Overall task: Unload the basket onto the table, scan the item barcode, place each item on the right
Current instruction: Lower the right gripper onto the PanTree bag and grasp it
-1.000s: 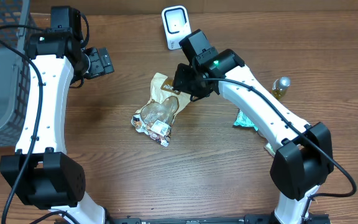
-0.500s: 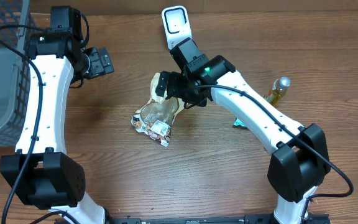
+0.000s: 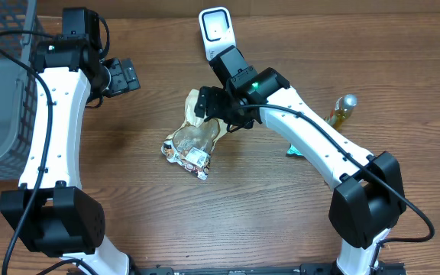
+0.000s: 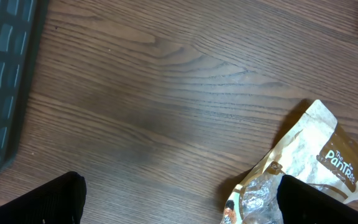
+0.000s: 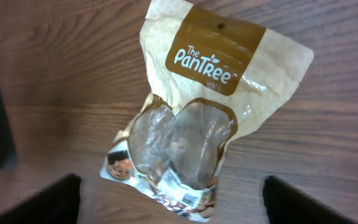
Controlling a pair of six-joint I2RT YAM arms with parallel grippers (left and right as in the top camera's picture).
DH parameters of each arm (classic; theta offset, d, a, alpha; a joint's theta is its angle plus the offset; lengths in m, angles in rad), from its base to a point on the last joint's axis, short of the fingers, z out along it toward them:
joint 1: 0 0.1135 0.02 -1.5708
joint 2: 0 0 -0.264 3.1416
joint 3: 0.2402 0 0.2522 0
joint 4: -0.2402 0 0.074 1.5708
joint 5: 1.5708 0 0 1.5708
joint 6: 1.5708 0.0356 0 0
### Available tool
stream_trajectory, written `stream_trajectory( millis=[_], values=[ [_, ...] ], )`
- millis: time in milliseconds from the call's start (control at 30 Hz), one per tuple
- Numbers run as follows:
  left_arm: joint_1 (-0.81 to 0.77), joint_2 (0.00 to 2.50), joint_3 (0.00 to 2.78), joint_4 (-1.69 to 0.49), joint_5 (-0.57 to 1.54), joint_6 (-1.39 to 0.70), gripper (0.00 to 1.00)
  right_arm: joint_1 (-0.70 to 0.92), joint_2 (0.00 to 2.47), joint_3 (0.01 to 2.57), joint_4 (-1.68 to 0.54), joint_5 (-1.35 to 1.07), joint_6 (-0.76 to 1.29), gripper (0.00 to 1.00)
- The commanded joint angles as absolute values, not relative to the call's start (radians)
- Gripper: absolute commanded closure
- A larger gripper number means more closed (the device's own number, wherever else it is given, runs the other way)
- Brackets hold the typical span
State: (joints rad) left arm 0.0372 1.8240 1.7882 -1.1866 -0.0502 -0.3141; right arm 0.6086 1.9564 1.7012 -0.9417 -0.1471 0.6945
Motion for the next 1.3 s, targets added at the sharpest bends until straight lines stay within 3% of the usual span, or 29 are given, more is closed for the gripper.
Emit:
stream_trajectory(
  millis=[0, 100, 200, 667, 800, 867, 900, 1000, 1267],
  values=[
    [0.034, 1.827, 1.788, -1.188, -0.059, -0.314, 0.0, 0.606, 1.963, 1.699, -0.934, -0.124, 0.697, 0.48],
    [0.034, 1.827, 1.787, -1.188, -0.059, -0.314, 0.01, 0.608, 1.972, 1.699, -0.924, -0.121, 0.711, 0.78],
    [0.034, 1.827, 1.787, -1.189, -0.059, -0.314, 0.01, 0.618, 1.992, 1.699, -0.913, -0.12, 0.733, 0.96],
    [0.034, 1.827, 1.787, -1.188, -0.059, -0.314, 0.0, 0.653, 2.086, 1.699, -0.863, -0.08, 0.767, 0.96],
    [0.034, 1.827, 1.787, -1.189, -0.059, -0.314, 0.01, 0.669, 2.092, 1.687, -0.836, -0.079, 0.767, 0.9],
    [0.034, 1.827, 1.787, -1.188, -0.059, -0.314, 0.01, 0.679, 2.093, 1.678, -0.816, -0.079, 0.767, 0.78],
    [0.034, 1.827, 1.787, -1.188, -0.059, -0.314, 0.0, 0.682, 2.093, 1.673, -0.805, -0.079, 0.767, 0.67],
    [0.034, 1.827, 1.787, -1.189, -0.059, -0.314, 0.0, 0.688, 2.093, 1.652, -0.769, -0.078, 0.784, 0.56],
    [0.034, 1.827, 1.787, -1.188, -0.059, -0.314, 0.0, 0.688, 2.095, 1.579, -0.764, 0.02, 0.981, 0.47]
  ],
)
